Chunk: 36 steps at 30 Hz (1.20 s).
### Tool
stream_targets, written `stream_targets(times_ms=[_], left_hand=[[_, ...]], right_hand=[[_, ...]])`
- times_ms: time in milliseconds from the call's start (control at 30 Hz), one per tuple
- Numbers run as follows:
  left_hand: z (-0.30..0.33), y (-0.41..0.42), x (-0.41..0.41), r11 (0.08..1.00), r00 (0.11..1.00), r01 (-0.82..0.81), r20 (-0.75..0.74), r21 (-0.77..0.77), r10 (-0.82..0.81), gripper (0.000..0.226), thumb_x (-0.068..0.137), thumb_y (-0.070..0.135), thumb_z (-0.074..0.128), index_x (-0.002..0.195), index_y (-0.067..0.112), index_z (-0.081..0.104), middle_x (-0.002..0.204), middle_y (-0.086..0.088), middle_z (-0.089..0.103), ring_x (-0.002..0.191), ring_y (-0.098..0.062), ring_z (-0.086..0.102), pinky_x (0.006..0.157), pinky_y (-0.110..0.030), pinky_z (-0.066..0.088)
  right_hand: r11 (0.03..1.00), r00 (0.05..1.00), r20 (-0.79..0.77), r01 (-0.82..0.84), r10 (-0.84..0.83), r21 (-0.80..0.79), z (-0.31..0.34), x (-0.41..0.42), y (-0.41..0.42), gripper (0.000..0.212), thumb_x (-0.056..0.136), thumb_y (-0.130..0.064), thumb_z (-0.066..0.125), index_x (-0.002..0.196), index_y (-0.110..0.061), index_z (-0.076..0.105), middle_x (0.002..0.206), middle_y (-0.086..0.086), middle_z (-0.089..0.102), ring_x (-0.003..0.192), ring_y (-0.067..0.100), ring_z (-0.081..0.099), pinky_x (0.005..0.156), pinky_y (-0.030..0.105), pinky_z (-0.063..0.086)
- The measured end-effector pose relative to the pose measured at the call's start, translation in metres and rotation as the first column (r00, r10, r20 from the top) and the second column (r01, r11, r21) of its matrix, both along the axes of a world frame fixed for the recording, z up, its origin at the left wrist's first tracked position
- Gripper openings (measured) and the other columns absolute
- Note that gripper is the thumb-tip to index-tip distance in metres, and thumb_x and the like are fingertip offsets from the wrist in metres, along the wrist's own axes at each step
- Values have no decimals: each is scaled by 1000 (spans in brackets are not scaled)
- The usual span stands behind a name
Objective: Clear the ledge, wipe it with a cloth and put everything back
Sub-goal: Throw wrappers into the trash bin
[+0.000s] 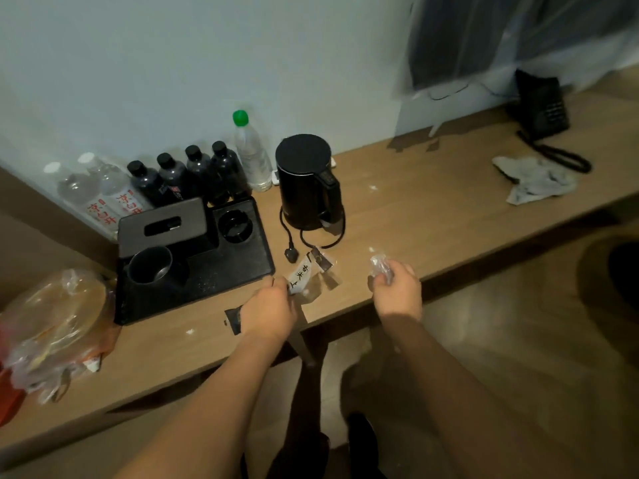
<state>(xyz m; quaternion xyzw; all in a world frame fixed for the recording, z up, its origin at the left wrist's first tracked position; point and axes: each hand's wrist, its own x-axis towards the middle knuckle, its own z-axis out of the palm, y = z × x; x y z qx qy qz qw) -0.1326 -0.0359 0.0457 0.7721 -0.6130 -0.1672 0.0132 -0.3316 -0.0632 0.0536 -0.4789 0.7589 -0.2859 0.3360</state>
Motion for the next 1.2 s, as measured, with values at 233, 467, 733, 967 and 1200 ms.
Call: stream_targets(times_ms=[233, 467, 733, 967, 1200], left_hand=[[27, -22, -75, 930, 931, 365, 32, -41, -364, 30, 96, 20, 57, 126, 19, 53, 123, -5, 54, 98, -24, 62, 76, -37, 56], [42, -4, -193, 758, 758, 652, 66, -37, -649, 23, 100, 22, 51, 121, 15, 55, 118, -8, 55, 98, -29, 63, 72, -40, 53], [34, 48, -374, 632, 633, 774, 6, -49, -774, 20, 101, 23, 53, 120, 20, 56, 119, -2, 54, 98, -24, 61, 78, -40, 56], [40, 88, -499, 580, 578, 809, -56, -92, -814, 18, 104, 24, 49, 117, 16, 57, 118, -5, 55, 93, -27, 63, 73, -38, 50], [38, 57, -582, 614, 604, 786, -129, -69, -787, 19, 103, 29, 53, 118, 19, 58, 114, -3, 57, 91, -20, 63, 78, -37, 57]], right_hand=[[967, 972, -32, 228, -233, -109, 34, -85, 77, 34, 98, -7, 53, 131, -7, 60, 129, 8, 55, 114, 20, 53, 94, 19, 32], [863, 866, -6, 497, -500, -88, 43, -168, 158, 33, 97, -8, 53, 129, -8, 61, 123, 8, 56, 97, 13, 51, 86, 15, 32], [717, 721, 25, 692, -693, -79, 38, -305, 249, 30, 94, -7, 56, 122, -6, 66, 117, 12, 61, 102, 22, 57, 81, 15, 32], [651, 653, 120, 757, -748, -62, 38, -410, 289, 31, 100, -16, 54, 130, -12, 60, 122, 5, 58, 98, 13, 54, 88, 22, 39], [613, 610, 135, 790, -781, -26, 29, -490, 260, 23, 97, -23, 52, 115, -16, 66, 103, 2, 66, 91, 19, 64, 86, 39, 56]])
